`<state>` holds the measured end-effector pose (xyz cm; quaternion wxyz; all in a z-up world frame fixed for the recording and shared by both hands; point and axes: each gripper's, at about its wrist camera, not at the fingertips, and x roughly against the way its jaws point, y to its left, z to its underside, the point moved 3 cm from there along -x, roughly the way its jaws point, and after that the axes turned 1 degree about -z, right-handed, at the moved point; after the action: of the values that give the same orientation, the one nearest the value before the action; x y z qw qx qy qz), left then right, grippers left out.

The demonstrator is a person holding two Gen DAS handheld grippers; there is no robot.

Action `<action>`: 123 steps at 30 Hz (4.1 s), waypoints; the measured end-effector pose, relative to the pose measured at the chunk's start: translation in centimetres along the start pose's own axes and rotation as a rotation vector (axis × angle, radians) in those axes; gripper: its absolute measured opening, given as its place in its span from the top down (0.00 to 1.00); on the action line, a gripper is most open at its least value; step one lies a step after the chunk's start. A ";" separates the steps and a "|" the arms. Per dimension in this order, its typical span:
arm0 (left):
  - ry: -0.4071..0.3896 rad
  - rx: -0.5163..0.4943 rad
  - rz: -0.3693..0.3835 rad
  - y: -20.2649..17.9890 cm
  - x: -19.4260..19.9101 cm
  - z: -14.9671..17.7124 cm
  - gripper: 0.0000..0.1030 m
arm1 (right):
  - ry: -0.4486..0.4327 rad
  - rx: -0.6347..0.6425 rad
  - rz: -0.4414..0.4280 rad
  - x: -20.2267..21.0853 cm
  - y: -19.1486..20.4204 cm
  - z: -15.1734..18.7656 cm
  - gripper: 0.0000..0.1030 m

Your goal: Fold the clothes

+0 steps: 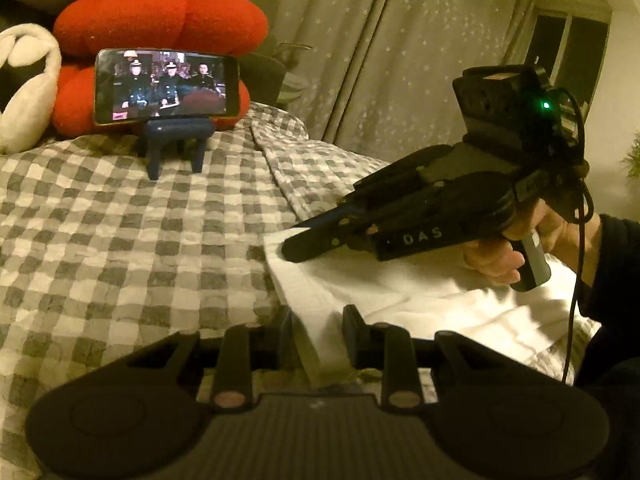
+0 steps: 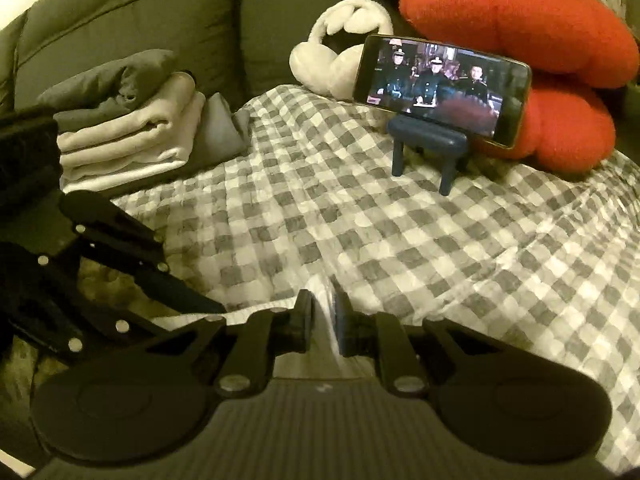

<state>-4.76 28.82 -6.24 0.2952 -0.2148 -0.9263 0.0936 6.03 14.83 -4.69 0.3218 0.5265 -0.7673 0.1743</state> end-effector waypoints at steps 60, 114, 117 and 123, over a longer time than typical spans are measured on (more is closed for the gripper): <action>0.010 0.212 0.020 -5.7 -4.4 -0.2 0.71 | 0.156 0.216 0.332 13.7 8.9 13.1 0.99; 0.041 0.108 -0.020 -8.5 -3.1 -0.8 0.63 | 0.016 0.103 0.250 17.1 7.8 12.2 0.79; 0.056 0.072 -0.039 -9.1 -3.7 -0.4 0.63 | 0.038 0.031 0.312 17.6 5.9 13.2 0.78; 0.072 0.067 -0.118 -9.3 -4.0 -0.2 0.75 | 0.159 0.029 0.303 17.0 5.2 16.7 0.78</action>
<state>-4.93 18.70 -5.33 0.3402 -0.1529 -0.9225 0.0994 -8.00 -5.08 -5.04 0.3441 0.3941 -0.8073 0.2729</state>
